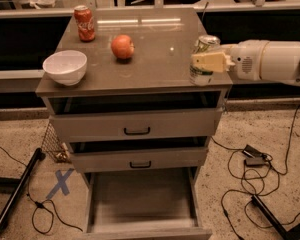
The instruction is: Pick 7up can from bottom drawer and place on counter
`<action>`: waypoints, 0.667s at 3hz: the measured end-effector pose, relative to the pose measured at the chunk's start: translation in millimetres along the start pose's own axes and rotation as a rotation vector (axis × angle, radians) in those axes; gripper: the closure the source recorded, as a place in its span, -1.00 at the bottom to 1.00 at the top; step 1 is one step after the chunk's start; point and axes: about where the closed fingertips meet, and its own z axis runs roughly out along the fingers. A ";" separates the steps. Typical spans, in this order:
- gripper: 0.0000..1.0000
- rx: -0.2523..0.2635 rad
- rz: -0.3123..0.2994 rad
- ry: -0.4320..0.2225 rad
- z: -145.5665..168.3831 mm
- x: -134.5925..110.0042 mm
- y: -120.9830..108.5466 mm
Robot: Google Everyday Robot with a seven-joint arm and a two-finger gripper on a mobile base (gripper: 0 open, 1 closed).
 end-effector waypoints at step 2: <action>1.00 -0.105 -0.180 0.111 49.8 43.6 39.6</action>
Offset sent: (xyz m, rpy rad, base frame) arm 0.1043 0.0269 0.0334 -0.0995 -0.3024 -0.0871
